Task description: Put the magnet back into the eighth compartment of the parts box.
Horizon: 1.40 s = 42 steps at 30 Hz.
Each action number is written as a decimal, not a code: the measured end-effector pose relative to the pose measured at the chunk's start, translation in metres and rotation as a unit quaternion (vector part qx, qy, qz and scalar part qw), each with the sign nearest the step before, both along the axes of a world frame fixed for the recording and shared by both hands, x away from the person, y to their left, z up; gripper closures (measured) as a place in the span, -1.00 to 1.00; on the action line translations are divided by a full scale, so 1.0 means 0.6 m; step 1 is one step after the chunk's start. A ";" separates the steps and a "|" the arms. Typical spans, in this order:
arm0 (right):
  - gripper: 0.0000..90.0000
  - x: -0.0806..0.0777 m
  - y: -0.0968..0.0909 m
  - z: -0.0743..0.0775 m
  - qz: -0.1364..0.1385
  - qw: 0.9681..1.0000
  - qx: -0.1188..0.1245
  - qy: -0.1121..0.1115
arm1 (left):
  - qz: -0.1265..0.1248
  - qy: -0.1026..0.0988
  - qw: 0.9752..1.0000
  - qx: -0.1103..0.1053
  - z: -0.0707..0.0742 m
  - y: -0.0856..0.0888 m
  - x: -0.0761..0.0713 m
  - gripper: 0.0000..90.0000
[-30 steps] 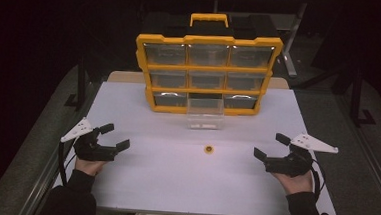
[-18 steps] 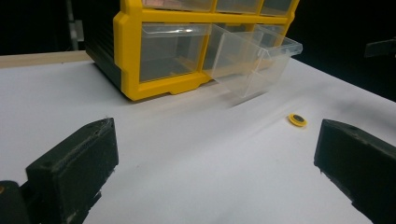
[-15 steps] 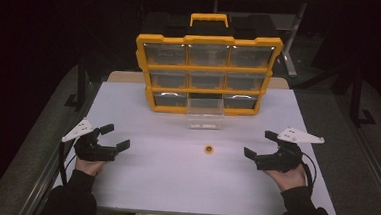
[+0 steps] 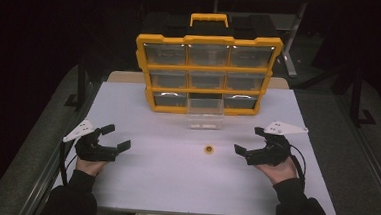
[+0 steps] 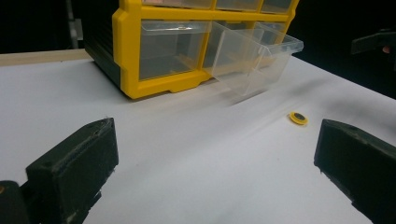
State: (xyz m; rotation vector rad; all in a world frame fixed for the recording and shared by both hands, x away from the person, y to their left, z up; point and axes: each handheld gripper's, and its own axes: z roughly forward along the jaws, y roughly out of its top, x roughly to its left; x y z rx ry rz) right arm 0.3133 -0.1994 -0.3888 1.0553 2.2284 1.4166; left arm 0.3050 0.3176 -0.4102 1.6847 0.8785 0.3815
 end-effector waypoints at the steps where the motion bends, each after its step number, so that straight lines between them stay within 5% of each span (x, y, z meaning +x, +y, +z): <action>1: -1.00 0.002 0.002 0.000 0.002 1.000 -0.003 0.001 | 0.000 -0.001 1.000 0.001 0.000 0.000 0.000 -1.00; 33: -1.00 0.053 0.069 0.023 0.058 0.997 -0.045 0.028 | -0.005 0.000 1.000 0.013 -0.002 -0.006 -0.001 -1.00; 42: -1.00 0.066 0.087 0.026 0.069 0.996 -0.055 0.032 | -0.004 0.005 1.000 -0.023 0.004 -0.004 -0.004 -0.99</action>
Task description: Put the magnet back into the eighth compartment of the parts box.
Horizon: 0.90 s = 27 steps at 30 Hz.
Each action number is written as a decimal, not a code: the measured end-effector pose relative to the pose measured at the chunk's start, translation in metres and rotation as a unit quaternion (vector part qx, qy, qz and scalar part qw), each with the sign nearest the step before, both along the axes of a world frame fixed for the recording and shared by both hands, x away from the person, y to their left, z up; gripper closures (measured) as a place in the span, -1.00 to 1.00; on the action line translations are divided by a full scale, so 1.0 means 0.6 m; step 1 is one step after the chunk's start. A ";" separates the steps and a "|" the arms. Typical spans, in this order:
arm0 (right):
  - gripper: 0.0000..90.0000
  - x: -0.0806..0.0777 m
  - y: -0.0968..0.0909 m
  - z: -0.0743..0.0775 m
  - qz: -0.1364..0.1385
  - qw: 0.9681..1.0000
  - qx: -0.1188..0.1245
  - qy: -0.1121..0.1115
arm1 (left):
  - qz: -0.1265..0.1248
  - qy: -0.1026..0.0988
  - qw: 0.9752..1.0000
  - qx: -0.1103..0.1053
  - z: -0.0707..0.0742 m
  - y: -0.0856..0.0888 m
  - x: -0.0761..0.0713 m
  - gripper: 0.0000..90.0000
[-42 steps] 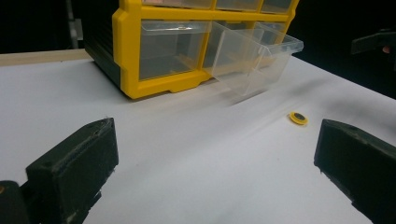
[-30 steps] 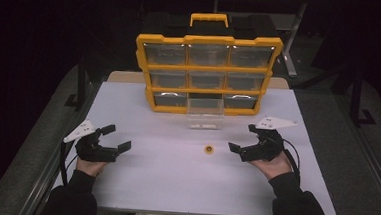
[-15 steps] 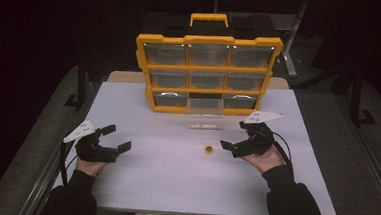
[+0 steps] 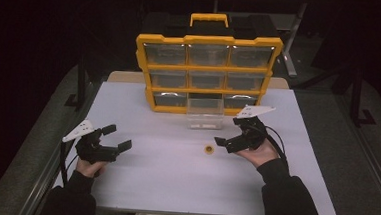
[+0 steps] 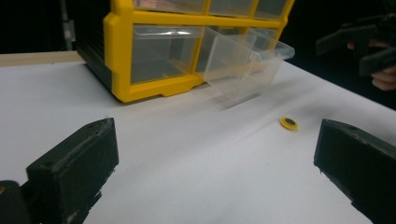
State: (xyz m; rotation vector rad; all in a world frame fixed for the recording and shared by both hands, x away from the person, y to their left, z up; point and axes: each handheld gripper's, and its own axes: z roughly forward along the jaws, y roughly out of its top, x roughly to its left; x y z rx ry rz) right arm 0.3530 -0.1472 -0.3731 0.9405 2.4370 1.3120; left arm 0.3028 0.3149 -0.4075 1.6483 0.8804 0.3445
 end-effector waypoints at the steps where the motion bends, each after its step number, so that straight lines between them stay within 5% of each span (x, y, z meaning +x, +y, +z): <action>1: -1.00 0.000 0.000 0.000 0.000 1.000 0.000 0.000 | 0.000 0.000 1.000 0.000 0.000 0.000 0.000 -0.99; 27: -1.00 0.027 0.051 -0.050 0.029 0.996 -0.064 0.055 | 0.037 -0.002 0.999 0.001 0.003 -0.002 -0.001 -0.84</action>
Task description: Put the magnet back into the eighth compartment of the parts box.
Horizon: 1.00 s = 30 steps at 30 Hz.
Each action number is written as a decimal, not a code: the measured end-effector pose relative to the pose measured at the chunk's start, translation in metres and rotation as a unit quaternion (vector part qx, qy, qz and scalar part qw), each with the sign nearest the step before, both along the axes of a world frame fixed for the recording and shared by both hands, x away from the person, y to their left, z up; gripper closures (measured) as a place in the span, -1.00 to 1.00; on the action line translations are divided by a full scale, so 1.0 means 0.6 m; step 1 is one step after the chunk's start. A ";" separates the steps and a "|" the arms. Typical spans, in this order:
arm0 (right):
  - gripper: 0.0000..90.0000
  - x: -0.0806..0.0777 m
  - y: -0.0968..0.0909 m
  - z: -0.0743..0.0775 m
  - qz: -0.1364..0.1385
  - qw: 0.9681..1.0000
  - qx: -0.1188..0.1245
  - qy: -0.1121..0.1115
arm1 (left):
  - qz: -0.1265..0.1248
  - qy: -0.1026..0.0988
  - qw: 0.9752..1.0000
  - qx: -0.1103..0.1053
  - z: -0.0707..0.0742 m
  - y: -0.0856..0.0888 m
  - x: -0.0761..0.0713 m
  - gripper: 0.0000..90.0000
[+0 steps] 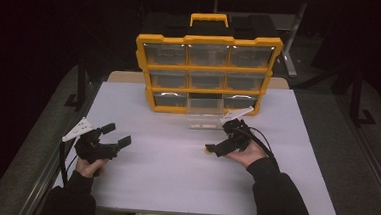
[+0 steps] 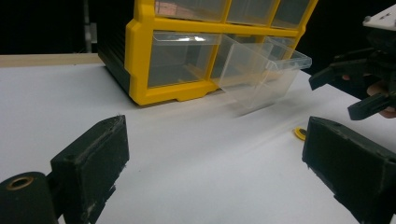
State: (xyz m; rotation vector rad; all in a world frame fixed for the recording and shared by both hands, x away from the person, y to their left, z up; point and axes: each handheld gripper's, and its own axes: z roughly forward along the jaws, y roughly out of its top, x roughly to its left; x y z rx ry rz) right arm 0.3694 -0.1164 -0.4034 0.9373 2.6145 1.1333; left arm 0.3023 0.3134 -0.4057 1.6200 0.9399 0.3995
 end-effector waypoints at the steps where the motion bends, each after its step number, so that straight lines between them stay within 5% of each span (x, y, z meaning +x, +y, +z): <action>1: -1.00 0.001 0.005 -0.006 0.001 1.000 -0.003 0.005 | -0.001 0.000 1.000 -0.001 0.000 -0.001 0.000 -0.84; 5: -1.00 -0.001 0.017 -0.019 0.011 1.000 -0.027 0.007 | -0.005 -0.002 1.000 0.002 -0.001 -0.003 -0.001 -0.84; 21: -0.99 0.008 0.029 -0.050 0.005 0.999 -0.037 0.026 | 0.000 0.002 1.000 0.013 -0.001 -0.002 0.000 -0.84; 30: -0.50 0.006 0.033 -0.053 0.015 0.999 -0.037 0.029 | -0.006 0.004 1.000 0.009 -0.001 -0.003 0.000 -0.83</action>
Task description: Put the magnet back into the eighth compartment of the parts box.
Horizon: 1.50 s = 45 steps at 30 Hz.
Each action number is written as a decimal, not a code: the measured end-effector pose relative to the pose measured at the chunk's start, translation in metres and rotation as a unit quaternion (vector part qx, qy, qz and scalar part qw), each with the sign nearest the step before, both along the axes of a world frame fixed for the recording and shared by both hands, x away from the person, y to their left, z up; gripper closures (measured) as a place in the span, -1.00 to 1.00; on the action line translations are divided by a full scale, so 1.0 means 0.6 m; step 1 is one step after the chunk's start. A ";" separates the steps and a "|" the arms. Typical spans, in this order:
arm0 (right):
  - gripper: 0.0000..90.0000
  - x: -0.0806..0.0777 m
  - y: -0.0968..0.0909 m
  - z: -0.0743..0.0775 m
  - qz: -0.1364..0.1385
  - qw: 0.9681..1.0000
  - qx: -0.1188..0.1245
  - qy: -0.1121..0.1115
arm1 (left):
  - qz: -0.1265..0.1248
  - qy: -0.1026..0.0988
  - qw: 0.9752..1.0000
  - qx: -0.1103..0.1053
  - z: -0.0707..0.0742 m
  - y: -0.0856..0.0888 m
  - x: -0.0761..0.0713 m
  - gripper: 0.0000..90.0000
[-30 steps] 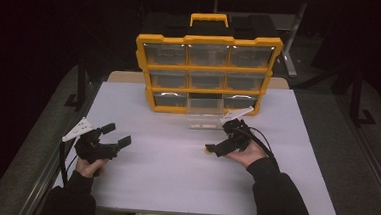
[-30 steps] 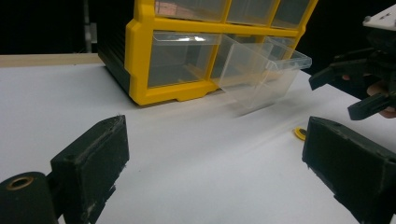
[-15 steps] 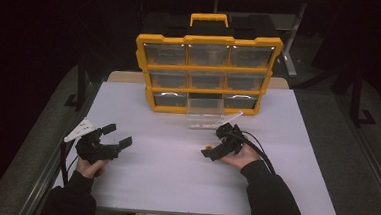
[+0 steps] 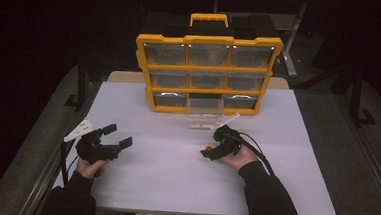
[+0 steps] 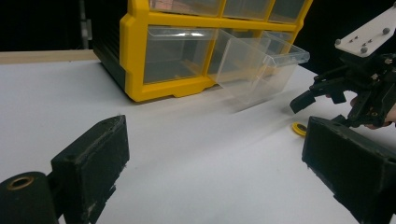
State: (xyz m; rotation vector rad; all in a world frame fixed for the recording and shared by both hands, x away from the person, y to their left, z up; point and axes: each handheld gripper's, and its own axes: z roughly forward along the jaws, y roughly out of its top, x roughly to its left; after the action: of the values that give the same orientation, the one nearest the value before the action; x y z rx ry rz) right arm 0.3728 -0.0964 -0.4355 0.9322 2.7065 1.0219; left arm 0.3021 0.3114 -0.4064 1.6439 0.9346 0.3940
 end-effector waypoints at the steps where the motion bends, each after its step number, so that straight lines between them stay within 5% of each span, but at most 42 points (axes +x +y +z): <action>1: -0.45 0.000 0.000 0.000 0.001 1.000 0.001 0.000 | 0.000 0.000 1.000 0.000 0.000 0.000 0.000 -0.83; 16: -0.02 -0.003 0.002 -0.009 0.001 1.000 -0.018 -0.008 | -0.001 0.000 1.000 -0.007 0.001 0.001 -0.001 -0.83; 22: 0.33 -0.004 0.002 -0.010 -0.004 1.000 -0.018 -0.019 | -0.001 -0.001 1.000 -0.011 0.000 0.003 0.000 -0.83; 45: 0.37 -0.003 -0.025 0.024 -0.009 0.999 0.039 -0.011 | -0.001 0.002 1.000 -0.019 0.000 0.005 0.000 -0.83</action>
State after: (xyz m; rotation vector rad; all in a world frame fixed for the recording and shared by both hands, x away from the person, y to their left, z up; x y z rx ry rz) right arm 0.3711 -0.1111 -0.4209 0.9496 2.6522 1.1352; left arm 0.3023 0.3147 -0.4065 1.6122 0.9381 0.3692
